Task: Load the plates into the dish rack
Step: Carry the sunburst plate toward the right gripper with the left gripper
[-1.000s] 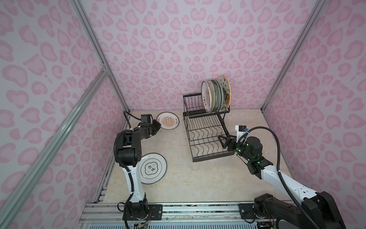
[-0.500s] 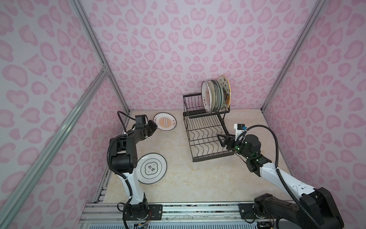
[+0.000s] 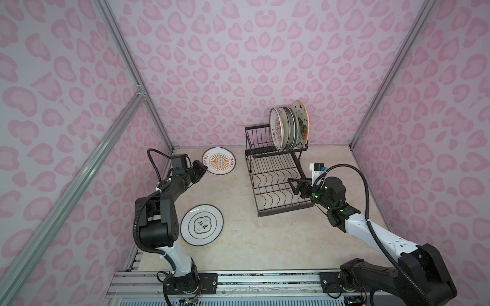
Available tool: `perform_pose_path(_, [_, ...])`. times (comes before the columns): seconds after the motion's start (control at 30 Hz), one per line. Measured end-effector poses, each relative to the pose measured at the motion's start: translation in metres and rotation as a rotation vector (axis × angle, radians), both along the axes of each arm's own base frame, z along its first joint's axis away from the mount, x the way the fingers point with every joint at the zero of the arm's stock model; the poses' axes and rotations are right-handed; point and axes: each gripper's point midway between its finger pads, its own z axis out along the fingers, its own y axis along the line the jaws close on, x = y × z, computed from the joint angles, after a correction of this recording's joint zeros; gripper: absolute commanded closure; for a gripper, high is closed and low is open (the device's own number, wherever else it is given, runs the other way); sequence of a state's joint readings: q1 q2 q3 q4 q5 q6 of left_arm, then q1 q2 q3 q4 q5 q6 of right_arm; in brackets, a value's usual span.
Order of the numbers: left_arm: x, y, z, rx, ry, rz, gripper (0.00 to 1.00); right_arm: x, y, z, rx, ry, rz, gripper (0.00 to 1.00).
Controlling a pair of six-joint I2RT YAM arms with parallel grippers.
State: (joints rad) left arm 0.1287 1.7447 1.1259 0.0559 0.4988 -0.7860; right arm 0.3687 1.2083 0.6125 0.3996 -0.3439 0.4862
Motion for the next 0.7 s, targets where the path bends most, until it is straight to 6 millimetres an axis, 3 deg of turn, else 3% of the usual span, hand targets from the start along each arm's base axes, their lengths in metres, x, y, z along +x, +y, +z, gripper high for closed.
perform_pose_path(0.23, [-0.015, -0.015, 0.026, -0.018, -0.032, -0.085, 0.97, 0.006, 0.004, -0.012, 0.005, 0.038, 0.003, 0.16])
perform_pose_path(0.43, [-0.029, -0.023, 0.048, -0.014, -0.066, -0.145, 0.97, 0.009, 0.006, -0.007, 0.02, 0.022, 0.002, 0.16])
perform_pose_path(0.7, [-0.07, -0.039, 0.048, -0.027, -0.063, -0.223, 0.97, 0.013, 0.011, -0.012, 0.047, 0.047, 0.011, 0.16])
